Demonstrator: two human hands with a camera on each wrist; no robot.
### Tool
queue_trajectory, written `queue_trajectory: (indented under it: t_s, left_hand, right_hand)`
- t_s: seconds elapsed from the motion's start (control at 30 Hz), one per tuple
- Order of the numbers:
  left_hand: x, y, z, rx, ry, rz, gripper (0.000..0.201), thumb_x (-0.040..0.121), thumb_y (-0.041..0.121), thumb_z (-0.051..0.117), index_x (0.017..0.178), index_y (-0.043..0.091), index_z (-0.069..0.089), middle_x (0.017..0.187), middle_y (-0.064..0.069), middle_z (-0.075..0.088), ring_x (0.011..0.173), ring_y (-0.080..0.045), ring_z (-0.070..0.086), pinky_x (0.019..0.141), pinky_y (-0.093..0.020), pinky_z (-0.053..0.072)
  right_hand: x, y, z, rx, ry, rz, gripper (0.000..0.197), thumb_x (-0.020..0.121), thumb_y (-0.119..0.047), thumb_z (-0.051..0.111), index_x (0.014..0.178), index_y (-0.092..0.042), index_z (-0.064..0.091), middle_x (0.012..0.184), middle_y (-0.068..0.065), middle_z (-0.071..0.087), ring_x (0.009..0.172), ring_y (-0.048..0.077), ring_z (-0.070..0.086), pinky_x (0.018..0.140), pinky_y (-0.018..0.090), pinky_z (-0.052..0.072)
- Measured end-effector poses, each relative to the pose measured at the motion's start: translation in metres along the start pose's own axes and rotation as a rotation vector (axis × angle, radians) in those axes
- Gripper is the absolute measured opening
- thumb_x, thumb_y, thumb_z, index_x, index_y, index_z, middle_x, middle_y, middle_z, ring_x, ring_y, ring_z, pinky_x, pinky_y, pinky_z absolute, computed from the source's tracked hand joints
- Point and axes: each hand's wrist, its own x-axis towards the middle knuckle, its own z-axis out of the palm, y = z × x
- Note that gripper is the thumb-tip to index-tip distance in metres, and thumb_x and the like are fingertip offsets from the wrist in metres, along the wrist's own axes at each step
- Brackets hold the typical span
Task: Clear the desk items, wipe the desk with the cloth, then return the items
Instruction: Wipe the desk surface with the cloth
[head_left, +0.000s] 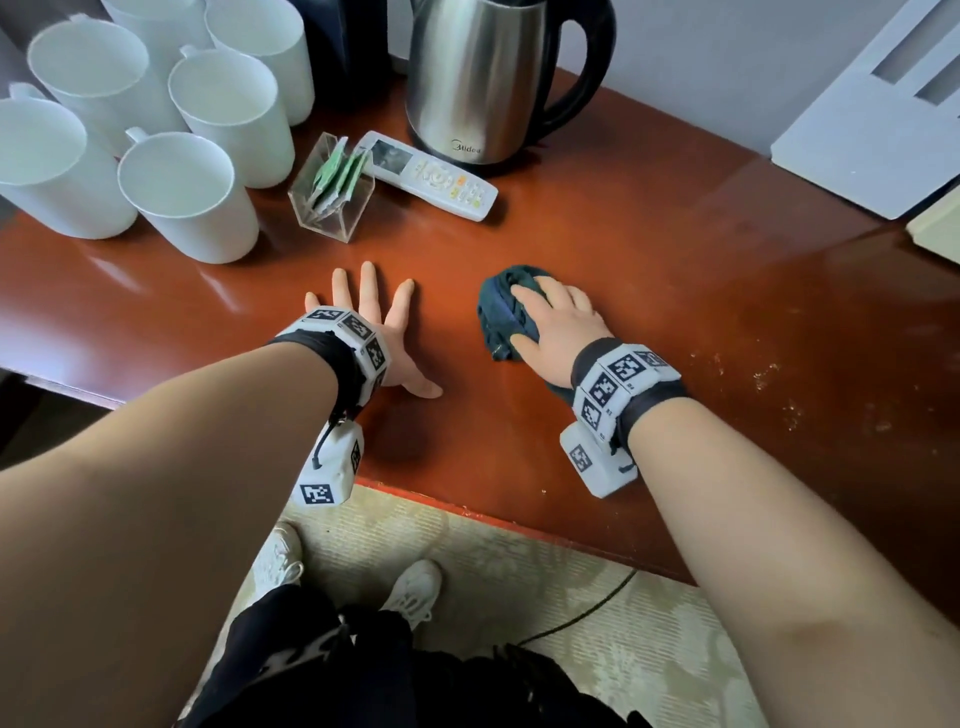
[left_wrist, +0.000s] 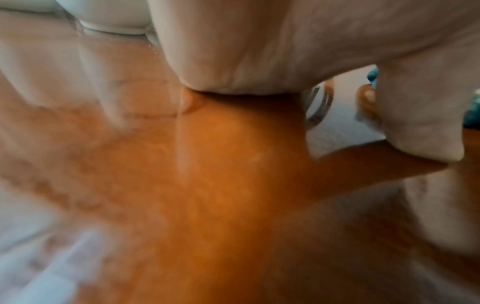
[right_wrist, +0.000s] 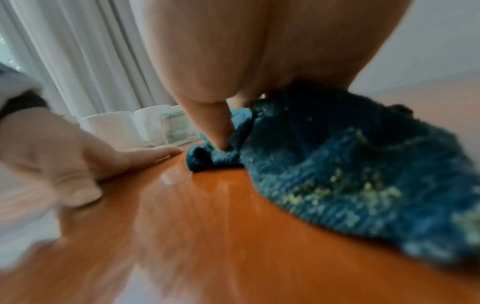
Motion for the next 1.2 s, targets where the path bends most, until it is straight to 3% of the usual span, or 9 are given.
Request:
queue_trajectory:
  t_s: [0.27, 0.4, 0.5, 0.63, 0.7, 0.87, 0.93, 1.07, 1.2]
  left_hand:
    - [-0.010, 0.000, 0.002, -0.003, 0.054, 0.027, 0.126, 0.060, 0.074, 0.065, 0.146, 0.035, -0.018, 0.153, -0.006, -0.030, 0.142, -0.033, -0.025, 0.113, -0.056, -0.009]
    - [-0.017, -0.006, 0.006, 0.054, 0.134, 0.084, 0.117, 0.064, 0.079, 0.057, 0.148, 0.034, -0.011, 0.156, -0.009, -0.020, 0.144, -0.033, -0.017, 0.115, -0.055, -0.002]
    - [-0.026, -0.008, 0.013, 0.107, 0.173, 0.168, 0.105, 0.073, 0.074, 0.052, 0.150, 0.029, -0.005, 0.158, -0.010, -0.013, 0.145, -0.032, -0.013, 0.116, -0.053, 0.001]
    - [-0.042, -0.008, 0.027, 0.195, 0.200, 0.290, 0.098, 0.080, 0.063, 0.053, 0.150, 0.027, -0.004, 0.158, -0.006, -0.008, 0.145, -0.030, -0.014, 0.117, -0.049, -0.002]
    - [-0.049, -0.010, 0.033, 0.228, 0.204, 0.323, 0.096, 0.082, 0.060, 0.054, 0.150, 0.026, -0.005, 0.158, -0.006, -0.007, 0.145, -0.029, -0.014, 0.117, -0.049, -0.003]
    - [-0.059, -0.013, 0.041, 0.239, 0.217, 0.313, 0.084, 0.090, 0.047, 0.051, 0.150, 0.025, -0.002, 0.159, -0.004, -0.007, 0.146, -0.027, -0.013, 0.118, -0.045, -0.003]
    - [-0.060, -0.005, 0.042, 0.207, 0.215, 0.296, 0.079, 0.092, 0.045, 0.048, 0.151, 0.025, 0.000, 0.159, -0.004, -0.006, 0.146, -0.026, -0.012, 0.119, -0.044, -0.003]
    - [-0.065, 0.026, 0.049, 0.140, 0.218, 0.280, 0.073, 0.093, 0.047, 0.044, 0.151, 0.026, 0.003, 0.159, -0.004, -0.005, 0.146, -0.026, -0.011, 0.119, -0.043, -0.003]
    - [-0.071, 0.072, 0.066, 0.098, 0.194, 0.257, 0.074, 0.092, 0.054, 0.041, 0.150, 0.028, 0.003, 0.159, -0.004, -0.007, 0.146, -0.026, -0.011, 0.119, -0.044, -0.004]
  right_hand:
    - [-0.091, 0.005, 0.040, 0.087, -0.038, 0.022, 0.054, 0.093, -0.034, 0.047, 0.143, -0.027, 0.028, 0.155, -0.004, 0.013, 0.143, 0.022, 0.008, 0.115, 0.042, 0.023]
    - [-0.155, 0.008, 0.058, 0.087, -0.082, 0.072, 0.044, 0.088, -0.021, 0.050, 0.131, -0.022, 0.041, 0.147, -0.003, 0.024, 0.133, 0.025, 0.020, 0.107, 0.037, 0.030]
    - [-0.196, 0.020, 0.056, 0.167, -0.143, 0.260, 0.040, 0.086, -0.020, 0.053, 0.125, -0.022, 0.045, 0.136, 0.002, 0.036, 0.122, 0.026, 0.035, 0.098, 0.034, 0.038]
    - [-0.213, 0.019, 0.034, 0.391, 0.237, 0.519, 0.044, 0.084, -0.012, 0.055, 0.126, -0.020, 0.048, 0.136, 0.005, 0.038, 0.125, 0.031, 0.037, 0.101, 0.035, 0.035]
    - [-0.201, -0.002, 0.023, 0.400, 0.347, 0.477, 0.047, 0.085, -0.013, 0.054, 0.130, -0.021, 0.045, 0.141, 0.004, 0.033, 0.130, 0.030, 0.031, 0.105, 0.035, 0.030]
    - [-0.149, -0.066, 0.057, 0.223, 0.015, 0.213, 0.047, 0.093, -0.045, 0.045, 0.137, -0.030, 0.038, 0.155, 0.002, 0.013, 0.144, 0.026, 0.005, 0.115, 0.044, 0.012]
    - [-0.146, -0.073, 0.079, 0.171, 0.081, 0.209, 0.039, 0.096, -0.040, 0.042, 0.132, -0.027, 0.042, 0.155, 0.003, 0.012, 0.144, 0.026, 0.003, 0.115, 0.045, 0.010]
    - [-0.177, -0.029, 0.100, 0.122, 0.157, 0.180, 0.025, 0.095, -0.026, 0.044, 0.120, -0.023, 0.048, 0.149, 0.001, 0.023, 0.140, 0.026, 0.013, 0.112, 0.043, 0.014]
    - [-0.230, 0.063, 0.101, 0.096, 0.118, 0.408, 0.022, 0.087, -0.010, 0.048, 0.106, -0.020, 0.052, 0.141, 0.005, 0.031, 0.132, 0.028, 0.025, 0.105, 0.038, 0.025]
